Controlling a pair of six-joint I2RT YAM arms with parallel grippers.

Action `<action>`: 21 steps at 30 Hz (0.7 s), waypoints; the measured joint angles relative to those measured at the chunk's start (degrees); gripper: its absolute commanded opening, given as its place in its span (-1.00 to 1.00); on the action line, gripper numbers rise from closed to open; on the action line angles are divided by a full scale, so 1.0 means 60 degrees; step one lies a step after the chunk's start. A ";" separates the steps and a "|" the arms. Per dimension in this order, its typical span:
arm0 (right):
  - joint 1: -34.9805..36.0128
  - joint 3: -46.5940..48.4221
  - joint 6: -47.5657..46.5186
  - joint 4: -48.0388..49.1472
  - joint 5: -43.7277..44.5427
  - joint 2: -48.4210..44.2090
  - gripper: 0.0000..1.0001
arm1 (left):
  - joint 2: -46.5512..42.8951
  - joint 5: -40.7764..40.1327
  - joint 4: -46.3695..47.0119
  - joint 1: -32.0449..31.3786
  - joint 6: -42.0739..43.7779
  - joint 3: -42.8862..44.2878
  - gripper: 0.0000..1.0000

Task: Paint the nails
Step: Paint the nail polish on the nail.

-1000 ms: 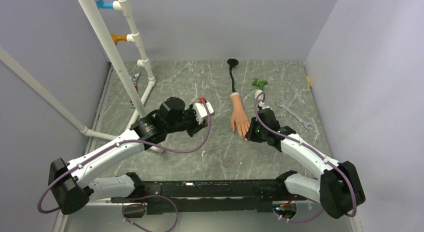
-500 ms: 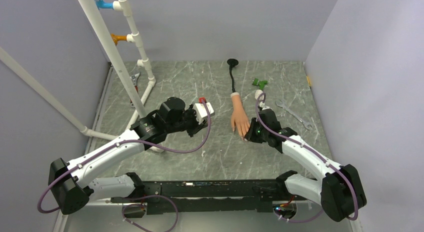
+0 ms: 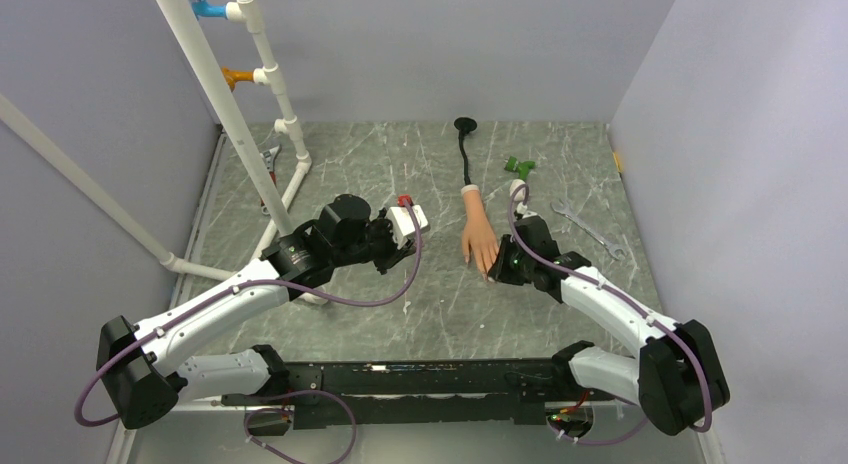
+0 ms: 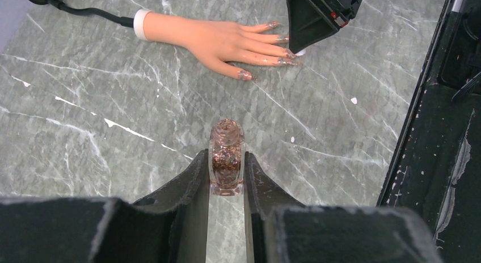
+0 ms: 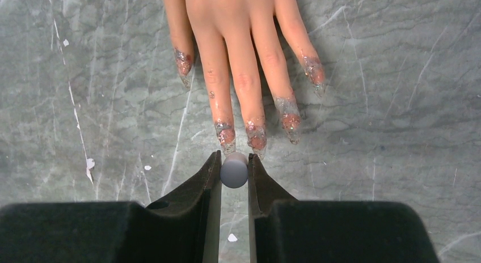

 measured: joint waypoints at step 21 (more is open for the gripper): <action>0.0000 0.0324 -0.0015 0.0215 0.0000 0.0372 -1.00 | 0.0004 -0.0106 -0.0004 -0.0015 0.0004 0.0000 -1.00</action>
